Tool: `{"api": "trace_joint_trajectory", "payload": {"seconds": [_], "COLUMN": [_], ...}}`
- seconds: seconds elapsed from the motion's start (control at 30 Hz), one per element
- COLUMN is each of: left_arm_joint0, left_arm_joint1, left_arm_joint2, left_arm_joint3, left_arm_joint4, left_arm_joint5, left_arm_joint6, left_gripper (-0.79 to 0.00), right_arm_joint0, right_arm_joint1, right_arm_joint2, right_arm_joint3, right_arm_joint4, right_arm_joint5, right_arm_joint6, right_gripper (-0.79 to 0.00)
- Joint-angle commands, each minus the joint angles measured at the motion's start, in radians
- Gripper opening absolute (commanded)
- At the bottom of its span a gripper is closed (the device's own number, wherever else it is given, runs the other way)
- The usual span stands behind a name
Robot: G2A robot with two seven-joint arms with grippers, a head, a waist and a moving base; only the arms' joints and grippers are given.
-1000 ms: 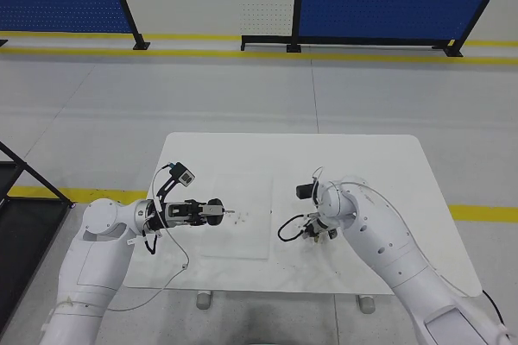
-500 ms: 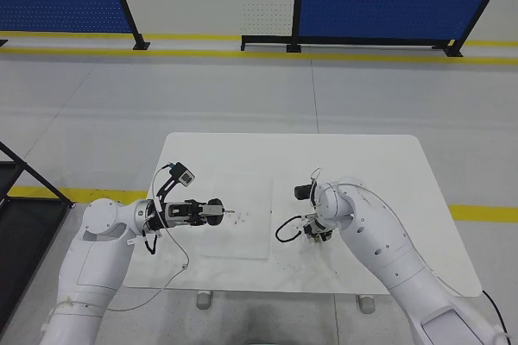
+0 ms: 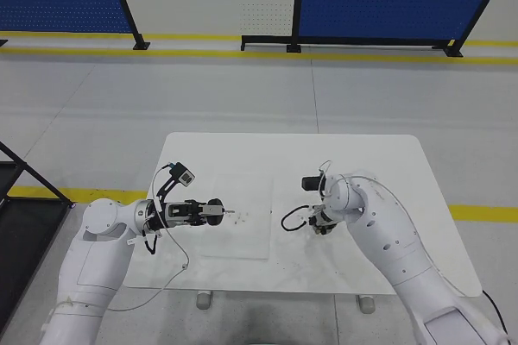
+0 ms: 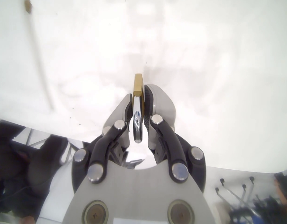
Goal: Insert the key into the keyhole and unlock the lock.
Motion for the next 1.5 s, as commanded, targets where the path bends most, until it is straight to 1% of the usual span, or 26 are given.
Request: {"api": "trace_joint_trajectory", "payload": {"seconds": [0.0, 0.07, 0.2, 0.37, 0.57, 0.67, 0.9, 1.0, 1.1, 1.47], "left_arm_joint0": [0.0, 0.0, 0.0, 0.0, 0.0, 0.0, 0.0, 0.0, 0.0, 0.0], "left_arm_joint1": [0.0, 0.0, 0.0, 0.0, 0.0, 0.0, 0.0, 0.0, 0.0, 0.0], "left_arm_joint2": [0.0, 0.0, 0.0, 0.0, 0.0, 0.0, 0.0, 0.0, 0.0, 0.0], "left_arm_joint3": [0.0, 0.0, 0.0, 0.0, 0.0, 0.0, 0.0, 0.0, 0.0, 0.0], "left_arm_joint4": [0.0, 0.0, 0.0, 0.0, 0.0, 0.0, 0.0, 0.0, 0.0, 0.0], "left_arm_joint5": [0.0, 0.0, 0.0, 0.0, 0.0, 0.0, 0.0, 0.0, 0.0, 0.0], "left_arm_joint6": [0.0, 0.0, 0.0, 0.0, 0.0, 0.0, 0.0, 0.0, 0.0, 0.0], "left_gripper": [-0.785, -0.785, -0.785, -0.785, -0.785, -0.785, -0.785, -0.785, -0.785, -0.785], "right_arm_joint0": [-0.017, -0.041, -0.098, -0.174, -0.234, -0.25, -0.268, -0.269, -0.262, -0.254], "right_arm_joint1": [0.009, 0.023, 0.048, 0.073, 0.083, 0.085, 0.092, 0.093, 0.095, 0.097], "right_arm_joint2": [0.054, 0.105, 0.192, 0.295, 0.374, 0.4, 0.434, 0.429, 0.417, 0.407], "right_arm_joint3": [-0.038, -0.073, -0.164, -0.237, -0.248, -0.237, -0.215, -0.199, -0.182, -0.172], "right_arm_joint4": [0.045, 0.082, 0.211, 0.402, 0.638, 0.756, 0.957, 1.045, 1.085, 1.078], "right_arm_joint5": [0.0, 0.0, -0.006, -0.118, -0.253, -0.301, -0.383, -0.406, -0.418, -0.408], "right_arm_joint6": [0.0, 0.0, 0.0, -0.007, -0.067, -0.089, -0.124, -0.11, -0.103, -0.097], "right_gripper": [-0.785, -0.785, -0.785, -0.785, -0.785, -0.785, -0.785, -0.785, -0.785, -0.785]}}
